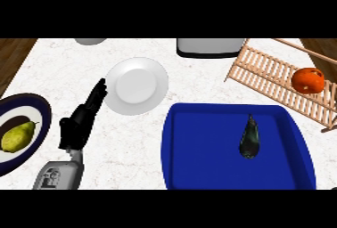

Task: Pick the squash from the tray and place it in the tiered shelf

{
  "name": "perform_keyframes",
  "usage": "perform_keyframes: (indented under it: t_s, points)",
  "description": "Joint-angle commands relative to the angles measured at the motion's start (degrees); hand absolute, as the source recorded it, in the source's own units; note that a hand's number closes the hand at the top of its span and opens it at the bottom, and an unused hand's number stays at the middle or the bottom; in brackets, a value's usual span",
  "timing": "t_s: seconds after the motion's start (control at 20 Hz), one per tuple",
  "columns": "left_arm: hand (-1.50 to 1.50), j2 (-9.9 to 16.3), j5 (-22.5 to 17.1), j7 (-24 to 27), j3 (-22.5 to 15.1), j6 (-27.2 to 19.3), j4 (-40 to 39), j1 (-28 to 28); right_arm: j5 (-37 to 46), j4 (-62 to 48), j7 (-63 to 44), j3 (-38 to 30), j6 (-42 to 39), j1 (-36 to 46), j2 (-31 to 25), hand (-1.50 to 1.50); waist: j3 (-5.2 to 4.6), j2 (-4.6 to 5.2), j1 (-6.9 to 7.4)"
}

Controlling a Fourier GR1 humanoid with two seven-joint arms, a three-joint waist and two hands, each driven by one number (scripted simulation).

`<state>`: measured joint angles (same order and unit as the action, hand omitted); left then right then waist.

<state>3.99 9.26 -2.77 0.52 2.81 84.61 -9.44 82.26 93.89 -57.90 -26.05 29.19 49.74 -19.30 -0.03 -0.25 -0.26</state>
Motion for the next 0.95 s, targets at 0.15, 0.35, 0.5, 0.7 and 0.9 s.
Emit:
perform_keyframes:
  t_s: [0.15, 0.35, 0.5, 0.7, 0.9]
  points:
    - [0.00, 0.6, -0.2, 2.1, 1.3, -0.4, -1.6, 1.1, -1.1, 18.8, -8.9, -6.9, -14.9, -1.6, -1.7, -1.50, -0.04, -0.49, -1.53]
    - [0.00, -1.5, 0.9, 0.3, -0.7, -1.7, -0.1, 2.6, -4.3, 30.3, -11.0, -9.6, -27.8, -7.0, 0.7, -1.50, -0.02, -1.14, -2.86]
    - [0.00, 0.2, 0.3, -1.9, 0.8, -1.3, 2.4, 1.5, -7.8, 38.4, -11.2, -12.5, -36.6, -10.4, 1.0, -1.50, -0.01, -1.49, -3.36]
    - [0.00, 1.0, -0.3, 0.8, 2.2, -1.0, -0.8, 2.1, -13.3, 48.9, -9.7, -16.2, -47.4, -17.3, 2.8, -1.50, -0.05, -1.34, -4.32]
    - [0.00, -0.1, 0.6, 0.3, 0.8, -1.9, 2.3, 4.1, -19.3, 58.0, -8.7, -21.8, -51.7, -21.2, 6.8, -1.50, 0.06, -1.47, -3.86]
